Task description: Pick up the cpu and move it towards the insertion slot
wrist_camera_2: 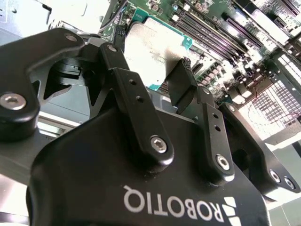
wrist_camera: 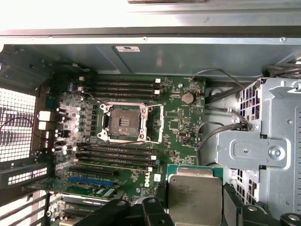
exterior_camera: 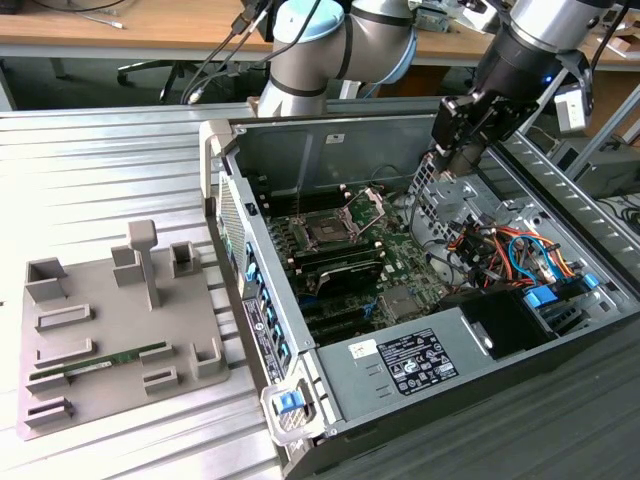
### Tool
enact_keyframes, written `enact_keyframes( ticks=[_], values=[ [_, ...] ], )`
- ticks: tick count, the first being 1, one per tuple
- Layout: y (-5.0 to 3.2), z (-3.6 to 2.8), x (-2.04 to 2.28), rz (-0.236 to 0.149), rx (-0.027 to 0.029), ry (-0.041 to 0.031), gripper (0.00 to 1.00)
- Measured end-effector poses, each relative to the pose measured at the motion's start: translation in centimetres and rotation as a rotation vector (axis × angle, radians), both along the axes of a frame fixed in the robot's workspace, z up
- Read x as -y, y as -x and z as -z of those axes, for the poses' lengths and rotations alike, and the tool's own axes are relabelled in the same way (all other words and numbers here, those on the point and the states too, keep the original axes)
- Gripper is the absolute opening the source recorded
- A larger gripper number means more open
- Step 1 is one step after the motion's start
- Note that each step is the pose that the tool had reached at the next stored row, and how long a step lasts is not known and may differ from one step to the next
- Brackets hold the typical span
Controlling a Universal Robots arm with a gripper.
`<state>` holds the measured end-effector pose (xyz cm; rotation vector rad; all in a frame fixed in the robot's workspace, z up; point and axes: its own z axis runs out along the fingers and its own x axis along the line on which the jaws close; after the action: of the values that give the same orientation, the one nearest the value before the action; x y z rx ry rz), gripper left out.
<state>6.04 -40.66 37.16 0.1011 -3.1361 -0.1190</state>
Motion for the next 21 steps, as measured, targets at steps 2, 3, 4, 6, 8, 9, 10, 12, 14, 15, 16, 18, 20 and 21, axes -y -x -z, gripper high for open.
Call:
enact_keyframes(
  ticks=[2,3,4,6,8,9,10,12,14,15,16,18,20,21],
  values=[
    [-0.12,0.02,-0.02,0.0,0.0,0.0,0.55],
    [-0.15,0.03,-0.02,0.0,0.0,0.0,0.55],
    [-0.22,0.04,-0.03,0.0,0.0,0.0,0.55],
    [-0.35,0.07,-0.05,0.0,0.0,-0.0001,0.55],
    [-0.42,0.08,-0.07,0.0,0.0,0.0,0.55],
    [-0.46,0.08,-0.07,0.0,0.0,0.0,0.55],
    [-0.49,0.09,-0.08,0.0,0.0,0.0,0.55],
    [-0.58,0.11,-0.09,0.0,0.0,0.0,0.55],
    [-0.69,0.13,-0.1,0.0,0.0,0.0001,0.55],
    [-0.73,0.14,-0.1,0.0,0.0,0.0,0.55],
    [-0.76,0.14,-0.11,0.0,0.0,0.0001,0.55],
    [-0.87,0.16,-0.12,0.0,0.0,0.0,0.55],
    [-0.96,0.17,-0.13,0.0,0.0,0.0,0.55],
    [-1.03,0.19,-0.14,0.0,0.0,0.0,0.55]
  ],
)
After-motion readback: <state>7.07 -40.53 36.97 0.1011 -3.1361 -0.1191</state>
